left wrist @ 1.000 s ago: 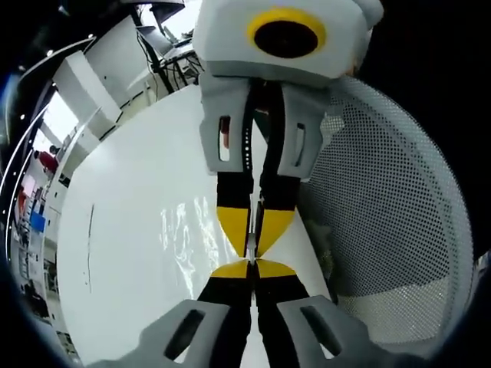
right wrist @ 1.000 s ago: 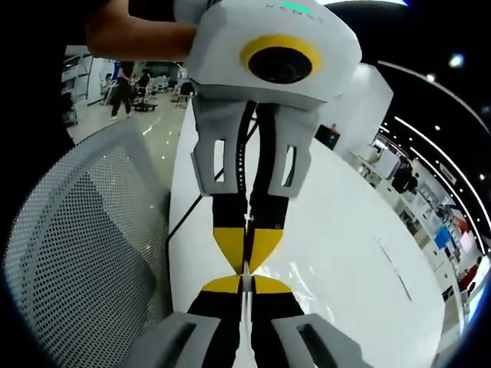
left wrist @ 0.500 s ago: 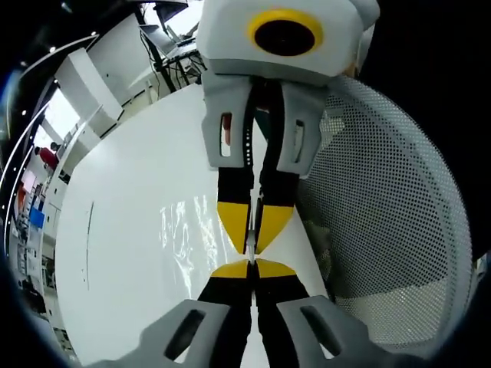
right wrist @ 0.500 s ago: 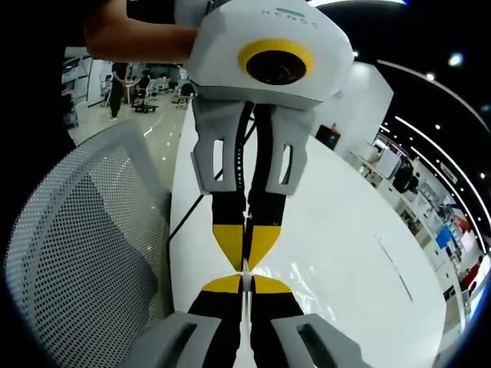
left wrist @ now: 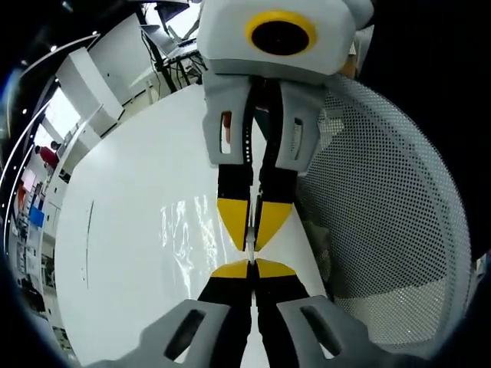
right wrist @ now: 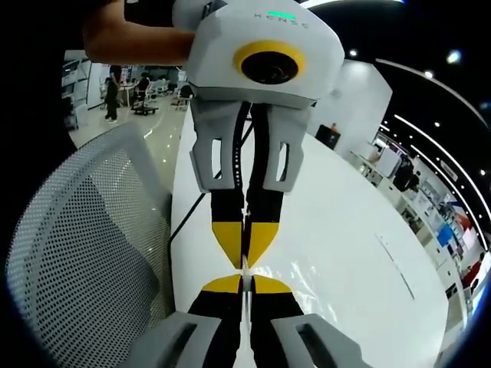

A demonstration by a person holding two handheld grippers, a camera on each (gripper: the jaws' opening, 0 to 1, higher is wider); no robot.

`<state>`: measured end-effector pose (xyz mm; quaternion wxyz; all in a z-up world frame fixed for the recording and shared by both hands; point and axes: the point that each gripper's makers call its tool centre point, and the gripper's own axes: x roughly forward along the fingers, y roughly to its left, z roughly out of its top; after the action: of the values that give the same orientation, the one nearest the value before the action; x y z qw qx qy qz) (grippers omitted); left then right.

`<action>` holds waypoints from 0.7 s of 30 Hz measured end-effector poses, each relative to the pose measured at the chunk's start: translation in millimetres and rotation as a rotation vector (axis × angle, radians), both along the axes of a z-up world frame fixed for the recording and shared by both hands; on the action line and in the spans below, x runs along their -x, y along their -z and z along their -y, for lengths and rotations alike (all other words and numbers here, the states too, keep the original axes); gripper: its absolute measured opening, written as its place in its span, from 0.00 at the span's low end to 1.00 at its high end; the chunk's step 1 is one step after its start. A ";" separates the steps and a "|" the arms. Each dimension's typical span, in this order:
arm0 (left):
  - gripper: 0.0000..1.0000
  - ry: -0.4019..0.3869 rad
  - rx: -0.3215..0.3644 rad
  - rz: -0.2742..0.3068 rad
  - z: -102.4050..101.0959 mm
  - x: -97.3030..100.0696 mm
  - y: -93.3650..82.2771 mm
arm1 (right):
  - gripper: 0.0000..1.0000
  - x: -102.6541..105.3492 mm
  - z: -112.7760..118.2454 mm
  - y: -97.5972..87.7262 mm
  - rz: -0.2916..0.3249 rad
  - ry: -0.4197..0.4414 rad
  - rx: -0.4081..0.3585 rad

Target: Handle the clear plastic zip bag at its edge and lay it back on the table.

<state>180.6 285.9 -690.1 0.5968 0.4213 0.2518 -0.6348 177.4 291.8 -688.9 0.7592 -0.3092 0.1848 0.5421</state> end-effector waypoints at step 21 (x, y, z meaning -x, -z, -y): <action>0.00 -0.014 0.001 -0.005 -3.6 -1.8 -0.5 | 0.00 -1.1 3.5 0.2 -0.008 0.010 -0.002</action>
<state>182.5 289.5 -689.6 0.6007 0.4174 0.2558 -0.6320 178.5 288.3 -689.1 0.7614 -0.3053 0.1887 0.5399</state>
